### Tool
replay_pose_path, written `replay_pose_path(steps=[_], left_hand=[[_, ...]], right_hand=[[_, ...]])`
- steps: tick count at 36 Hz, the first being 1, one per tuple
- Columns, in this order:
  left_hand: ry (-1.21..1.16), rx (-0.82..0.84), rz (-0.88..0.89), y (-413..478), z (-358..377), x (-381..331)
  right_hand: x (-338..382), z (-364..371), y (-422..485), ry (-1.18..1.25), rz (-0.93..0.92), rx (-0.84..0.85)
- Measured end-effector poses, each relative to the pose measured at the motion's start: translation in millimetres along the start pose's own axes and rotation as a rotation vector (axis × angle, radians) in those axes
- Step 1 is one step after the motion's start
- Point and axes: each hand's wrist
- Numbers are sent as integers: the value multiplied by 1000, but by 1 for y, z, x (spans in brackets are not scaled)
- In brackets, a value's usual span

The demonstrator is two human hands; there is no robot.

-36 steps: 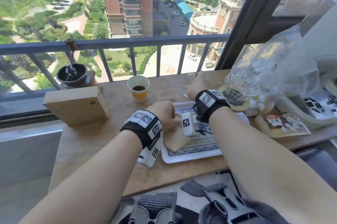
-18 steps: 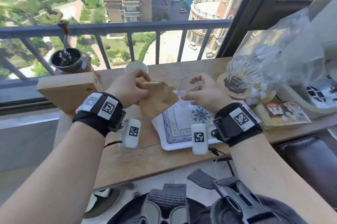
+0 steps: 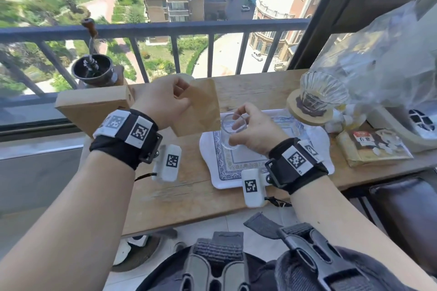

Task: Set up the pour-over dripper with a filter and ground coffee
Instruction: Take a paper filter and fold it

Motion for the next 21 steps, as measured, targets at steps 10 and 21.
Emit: replay_pose_path(steps=[10, 21], left_hand=[[-66, -78, -7, -3, -6, -3], [-255, -72, -15, -15, -8, -28]], right_hand=[[6, 1, -1, -83, 50, 121], [58, -15, -8, -30, -94, -267]])
Point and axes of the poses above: each hand's wrist, its own y-axis towards the middle knuckle, its own z-axis out of the palm, x = y × z, and after that the axes turned 9 degrees about -z, right-handed
